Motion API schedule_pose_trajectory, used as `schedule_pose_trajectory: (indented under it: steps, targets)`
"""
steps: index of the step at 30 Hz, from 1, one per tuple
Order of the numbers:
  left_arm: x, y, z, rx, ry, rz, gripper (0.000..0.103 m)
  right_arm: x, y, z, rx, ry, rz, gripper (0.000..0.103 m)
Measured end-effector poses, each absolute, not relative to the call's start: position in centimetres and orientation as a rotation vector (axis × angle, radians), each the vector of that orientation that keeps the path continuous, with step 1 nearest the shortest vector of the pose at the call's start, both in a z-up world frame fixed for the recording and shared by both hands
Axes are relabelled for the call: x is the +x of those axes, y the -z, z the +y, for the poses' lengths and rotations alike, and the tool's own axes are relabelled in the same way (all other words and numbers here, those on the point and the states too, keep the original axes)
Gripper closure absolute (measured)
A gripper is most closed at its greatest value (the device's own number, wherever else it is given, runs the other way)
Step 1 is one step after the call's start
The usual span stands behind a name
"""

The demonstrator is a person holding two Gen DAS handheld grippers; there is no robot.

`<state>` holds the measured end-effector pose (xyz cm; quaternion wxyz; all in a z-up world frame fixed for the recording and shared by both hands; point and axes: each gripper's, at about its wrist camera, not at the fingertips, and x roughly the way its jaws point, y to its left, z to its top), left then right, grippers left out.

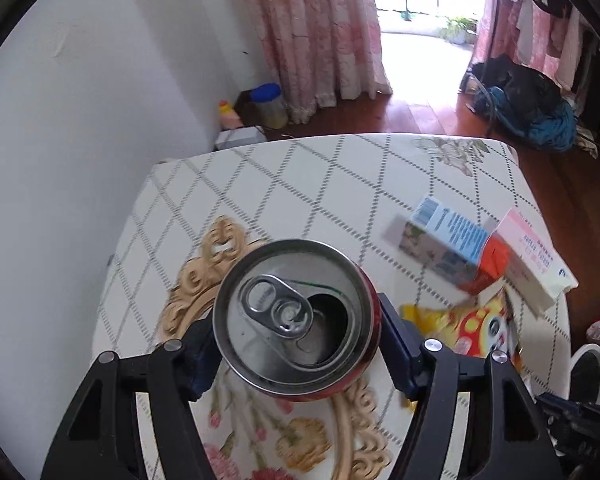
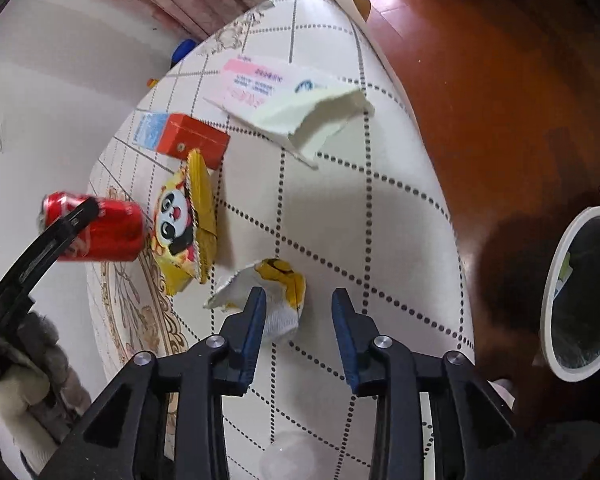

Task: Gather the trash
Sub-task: 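Grasp the red cola can with the left tool while the right tool grasps a wrapper, then carry the can and wrapper over the bin and lower them in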

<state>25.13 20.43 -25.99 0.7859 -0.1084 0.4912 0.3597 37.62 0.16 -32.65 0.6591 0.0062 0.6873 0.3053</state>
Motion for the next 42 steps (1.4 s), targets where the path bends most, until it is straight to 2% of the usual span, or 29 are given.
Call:
schedule_pose_trajectory:
  steps: [6,7,8,13,23,29,37,42]
  targets:
    - [20.6,25.5,19.4,-0.252,-0.842,1.030,0.038,36.7,33.2,0.8,0.020,-0.688,1.567,0.068]
    - [20.1,25.4,19.3,-0.259,-0.845,1.028,0.038,36.4,33.3,1.0,0.024,-0.693,1.567,0.081]
    - [19.6,25.4,19.2,-0.267,-0.846,1.029,0.038,36.2,33.3,1.1,0.017,-0.697,1.561,0.087]
    - [16.7,24.7,18.3,-0.304,-0.861,1.017,0.038,35.3,31.8,1.2,0.014,-0.718,1.497,0.095]
    - [13.5,22.9,14.7,-0.316,-0.828,0.986,0.038,33.0,26.8,-0.5,-0.068,-0.756,1.343,0.095]
    - [13.7,19.7,11.5,-0.299,-0.765,0.927,0.038,32.5,22.9,-3.6,-0.061,-0.765,1.252,0.096]
    - [18.3,14.5,4.5,-0.244,-0.572,0.845,0.038,33.7,16.8,-12.7,0.005,-0.713,1.125,0.096]
    - [22.9,13.2,-0.9,-0.220,-0.419,0.831,0.038,35.4,14.8,-19.2,0.034,-0.636,1.079,0.096]
